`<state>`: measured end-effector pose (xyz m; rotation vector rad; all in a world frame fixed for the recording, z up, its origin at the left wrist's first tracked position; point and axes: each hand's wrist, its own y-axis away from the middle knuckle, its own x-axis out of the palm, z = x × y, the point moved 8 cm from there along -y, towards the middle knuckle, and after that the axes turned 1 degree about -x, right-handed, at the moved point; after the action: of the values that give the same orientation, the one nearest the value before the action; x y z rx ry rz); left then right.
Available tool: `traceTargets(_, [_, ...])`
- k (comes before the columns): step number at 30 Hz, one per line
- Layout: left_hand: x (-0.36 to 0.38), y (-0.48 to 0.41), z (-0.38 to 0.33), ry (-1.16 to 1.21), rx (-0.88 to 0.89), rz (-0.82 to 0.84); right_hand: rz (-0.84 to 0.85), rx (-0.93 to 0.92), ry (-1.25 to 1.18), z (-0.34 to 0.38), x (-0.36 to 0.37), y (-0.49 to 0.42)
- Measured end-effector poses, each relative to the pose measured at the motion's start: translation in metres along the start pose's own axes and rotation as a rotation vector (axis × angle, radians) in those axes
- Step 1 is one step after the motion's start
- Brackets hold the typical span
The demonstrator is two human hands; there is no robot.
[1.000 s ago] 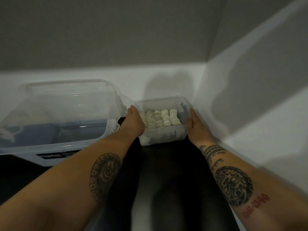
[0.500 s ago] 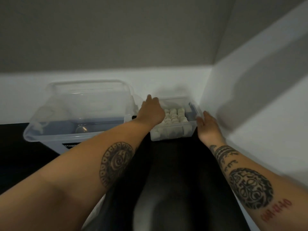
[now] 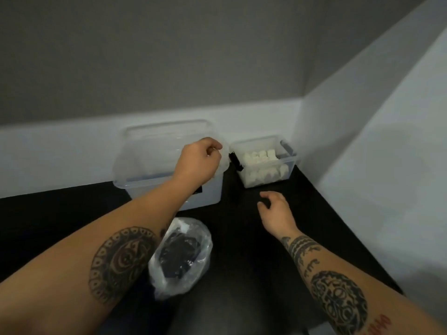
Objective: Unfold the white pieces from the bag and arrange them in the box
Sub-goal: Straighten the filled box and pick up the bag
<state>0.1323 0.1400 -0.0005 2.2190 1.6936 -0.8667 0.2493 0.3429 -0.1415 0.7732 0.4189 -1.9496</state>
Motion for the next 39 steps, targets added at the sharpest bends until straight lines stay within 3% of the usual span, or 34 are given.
traceTargets(5, [-0.025,0.073,0.070,0.017,-0.026,0.074,0.150,0.064,-0.042,0.031,0.071,0.071])
traceTargets(10, [-0.044,0.123,0.175,-0.261,-0.205,0.021,0.275,0.213,-0.083,0.027,0.139,0.121])
traceTargets(12, [-0.037,0.136,0.214,-0.347,-0.363,0.123,0.278,0.256,-0.152,0.023,0.157,0.132])
traceTargets(15, [-0.013,0.158,0.237,0.007,-0.564,0.233,0.215,0.272,-0.319,0.025,0.173,0.141])
traceTargets(18, [0.002,0.173,0.228,0.283,-0.627,0.240,0.165,0.276,-0.432,0.029,0.178,0.147])
traceTargets(20, [0.011,0.179,0.214,0.458,-0.653,0.306,0.229,0.269,-0.534,0.038,0.180,0.153])
traceTargets(24, [0.028,0.179,0.181,0.594,-0.614,0.498,0.415,0.140,-0.586,0.076,0.171,0.173])
traceTargets(26, [0.035,0.176,0.169,0.600,-0.561,0.504,0.426,0.050,-0.552,0.088,0.161,0.183])
traceTargets(30, [0.041,0.174,0.152,0.656,-0.568,0.430,0.341,0.005,-0.640,0.080,0.128,0.207])
traceTargets(35, [0.065,0.183,0.128,0.582,-0.553,0.591,-0.182,-0.053,-0.383,0.039,0.045,0.228])
traceTargets(37, [0.079,0.195,0.106,0.466,-0.453,0.708,-0.160,0.005,-0.317,0.027,0.025,0.233])
traceTargets(39, [0.097,0.210,0.084,0.373,-0.341,0.813,-0.112,0.170,-0.445,0.009,0.011,0.238])
